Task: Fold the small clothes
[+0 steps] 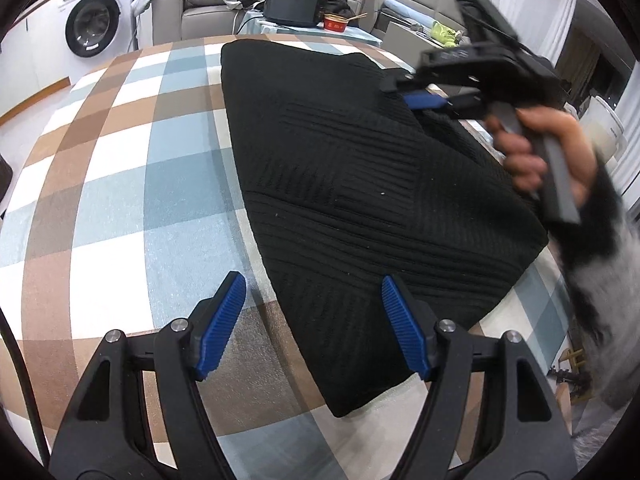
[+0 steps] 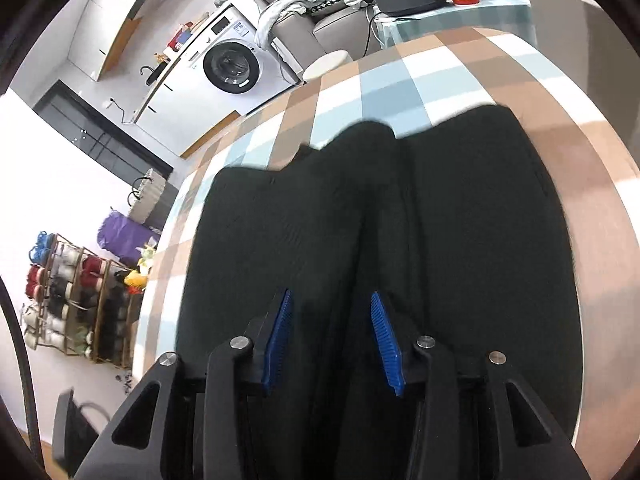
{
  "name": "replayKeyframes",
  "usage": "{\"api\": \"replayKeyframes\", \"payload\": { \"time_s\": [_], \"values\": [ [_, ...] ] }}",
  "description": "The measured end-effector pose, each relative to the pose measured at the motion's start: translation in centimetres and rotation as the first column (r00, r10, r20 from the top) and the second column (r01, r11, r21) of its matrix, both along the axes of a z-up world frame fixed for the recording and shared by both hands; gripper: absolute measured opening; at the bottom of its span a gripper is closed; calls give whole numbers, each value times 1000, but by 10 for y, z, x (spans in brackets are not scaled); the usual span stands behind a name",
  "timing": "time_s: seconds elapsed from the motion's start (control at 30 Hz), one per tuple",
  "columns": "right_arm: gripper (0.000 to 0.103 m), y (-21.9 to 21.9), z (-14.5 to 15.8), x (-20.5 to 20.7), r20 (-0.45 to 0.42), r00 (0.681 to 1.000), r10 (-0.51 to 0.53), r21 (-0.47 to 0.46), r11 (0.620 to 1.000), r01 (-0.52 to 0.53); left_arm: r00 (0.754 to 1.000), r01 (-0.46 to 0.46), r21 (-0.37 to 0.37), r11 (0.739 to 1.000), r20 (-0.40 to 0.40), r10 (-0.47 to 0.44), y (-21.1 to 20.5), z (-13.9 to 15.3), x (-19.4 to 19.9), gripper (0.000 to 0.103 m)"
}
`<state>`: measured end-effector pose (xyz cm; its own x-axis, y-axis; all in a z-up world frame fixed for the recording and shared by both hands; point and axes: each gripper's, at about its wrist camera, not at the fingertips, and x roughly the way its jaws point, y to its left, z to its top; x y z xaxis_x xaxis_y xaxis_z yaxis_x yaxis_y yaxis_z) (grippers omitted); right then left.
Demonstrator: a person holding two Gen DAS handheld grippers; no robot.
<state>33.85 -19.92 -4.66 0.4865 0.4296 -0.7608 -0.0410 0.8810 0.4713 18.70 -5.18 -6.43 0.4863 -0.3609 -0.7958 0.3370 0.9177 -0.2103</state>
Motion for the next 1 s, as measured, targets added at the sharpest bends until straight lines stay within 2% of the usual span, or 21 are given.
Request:
{"api": "replayKeyframes", "payload": {
  "time_s": [0.03,0.07,0.13,0.17,0.23,0.27,0.33,0.4,0.53,0.67,0.73,0.83,0.9,0.93,1.0],
  "values": [
    [19,4,3,7,13,1000,24,-11,1000,-24,1000,-4,-1,1000,1,4,1,0,1,68],
    [11,8,12,10,53,997,50,-23,999,-49,1000,-4,-1,1000,1,4,3,1,1,68],
    [10,13,36,6,193,976,97,-38,995,-91,1000,-4,0,1000,11,4,5,3,1,68],
    [10,13,44,6,233,968,99,-76,994,-84,1000,-6,2,1000,12,6,6,4,1,68],
    [10,13,48,7,251,965,74,-125,991,-43,1000,-11,-3,1000,8,11,9,5,4,68],
    [13,16,45,15,228,972,62,-135,990,-32,1000,-15,-8,1000,8,15,10,5,5,68],
    [23,16,24,26,96,995,32,-219,976,-10,1000,-25,1,1000,11,25,11,6,8,68],
    [24,13,13,24,27,999,17,-217,976,-11,999,-42,4,999,18,42,13,7,8,68],
    [43,0,12,-20,9,999,49,-96,994,-48,997,-71,-16,997,18,71,18,9,8,68],
    [44,-1,14,-88,15,996,91,4,996,-91,998,-61,-29,998,25,62,14,13,9,68],
    [44,4,5,-107,-18,995,97,47,994,-96,998,-49,-27,998,31,50,9,14,9,68],
    [43,16,-10,-123,-48,994,96,41,995,-94,998,-40,-28,999,39,41,2,15,12,68],
    [28,23,-7,-128,-42,996,75,-24,997,-76,998,-41,-27,999,39,42,1,15,13,68],
    [11,26,-1,-130,-22,997,79,-34,996,-80,998,-43,-24,999,42,44,1,16,12,68],
    [10,31,14,-141,54,994,93,-53,994,-90,997,-49,-16,999,52,50,2,19,9,68]
  ]
}}
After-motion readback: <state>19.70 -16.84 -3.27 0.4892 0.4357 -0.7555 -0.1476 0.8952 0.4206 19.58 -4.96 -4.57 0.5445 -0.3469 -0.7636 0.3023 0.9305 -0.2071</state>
